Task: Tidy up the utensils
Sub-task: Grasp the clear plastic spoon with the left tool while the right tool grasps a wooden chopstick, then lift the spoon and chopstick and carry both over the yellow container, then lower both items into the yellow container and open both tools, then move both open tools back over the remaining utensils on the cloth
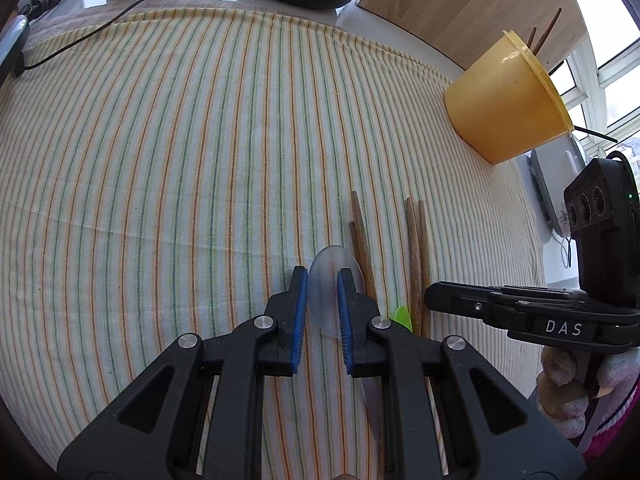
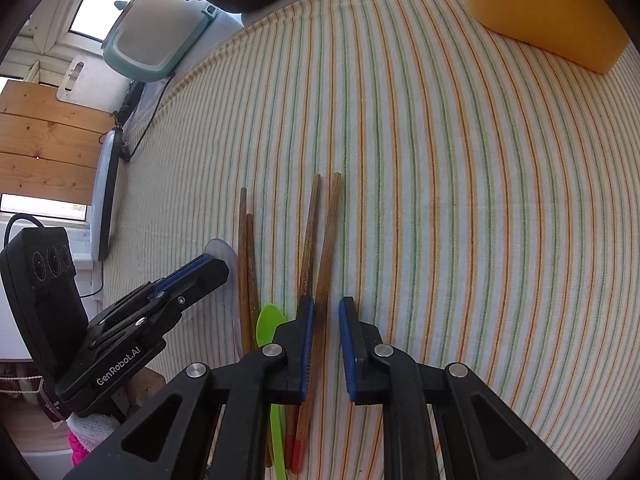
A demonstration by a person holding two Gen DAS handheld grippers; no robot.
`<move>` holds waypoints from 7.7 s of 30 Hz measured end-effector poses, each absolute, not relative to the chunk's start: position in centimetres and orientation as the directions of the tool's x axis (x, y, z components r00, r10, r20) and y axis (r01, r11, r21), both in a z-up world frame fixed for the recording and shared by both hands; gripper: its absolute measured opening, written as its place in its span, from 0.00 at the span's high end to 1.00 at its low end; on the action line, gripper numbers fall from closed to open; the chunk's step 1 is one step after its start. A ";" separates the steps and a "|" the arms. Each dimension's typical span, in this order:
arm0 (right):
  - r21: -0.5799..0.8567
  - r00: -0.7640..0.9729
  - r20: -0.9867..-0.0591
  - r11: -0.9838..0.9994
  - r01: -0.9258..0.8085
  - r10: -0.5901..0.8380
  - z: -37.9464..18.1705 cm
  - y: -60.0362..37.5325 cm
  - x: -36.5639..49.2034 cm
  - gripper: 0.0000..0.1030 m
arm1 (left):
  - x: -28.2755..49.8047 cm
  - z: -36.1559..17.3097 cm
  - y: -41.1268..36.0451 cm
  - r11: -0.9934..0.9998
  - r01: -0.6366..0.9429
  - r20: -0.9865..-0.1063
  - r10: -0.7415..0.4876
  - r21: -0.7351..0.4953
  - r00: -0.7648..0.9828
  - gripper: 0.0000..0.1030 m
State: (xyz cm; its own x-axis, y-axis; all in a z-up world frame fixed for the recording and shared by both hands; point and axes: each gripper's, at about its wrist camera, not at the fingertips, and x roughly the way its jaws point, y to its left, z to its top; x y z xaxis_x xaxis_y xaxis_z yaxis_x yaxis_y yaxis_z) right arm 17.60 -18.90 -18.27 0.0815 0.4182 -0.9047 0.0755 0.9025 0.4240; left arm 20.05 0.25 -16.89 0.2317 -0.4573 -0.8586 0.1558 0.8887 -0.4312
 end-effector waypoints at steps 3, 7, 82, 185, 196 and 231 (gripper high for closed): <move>0.397 0.075 -0.917 0.914 0.079 0.392 -18.2 -18.5 18.0 0.91 | 20.4 -16.9 0.0 0.888 0.173 -0.858 -0.457 -0.426 0.233 0.87; 0.364 0.061 -0.931 0.929 0.062 0.360 -18.2 -18.1 18.3 0.96 | 20.8 -17.0 -0.4 0.882 0.181 -0.853 -0.469 -0.436 0.229 0.94; 0.253 0.680 -0.642 0.935 -0.247 0.353 3.6 -29.0 11.9 0.97 | 19.6 2.2 -7.3 0.888 0.336 -0.651 -0.460 -0.316 0.604 0.99; 0.254 0.853 -0.509 0.967 0.022 0.115 5.3 -41.2 17.5 0.49 | 28.0 4.2 -16.8 0.893 0.417 -0.561 -0.434 -0.167 0.705 0.87; 0.249 0.867 -0.466 0.967 -0.062 0.176 7.3 -38.0 12.8 0.41 | 24.5 2.9 -8.7 0.928 0.335 -0.626 -0.361 -0.165 0.691 0.87; 0.437 0.265 -0.850 0.890 -0.130 0.455 -12.8 -23.6 15.8 0.59 | 10.7 -12.4 -4.2 0.926 0.260 -0.897 -0.342 -0.273 0.281 0.87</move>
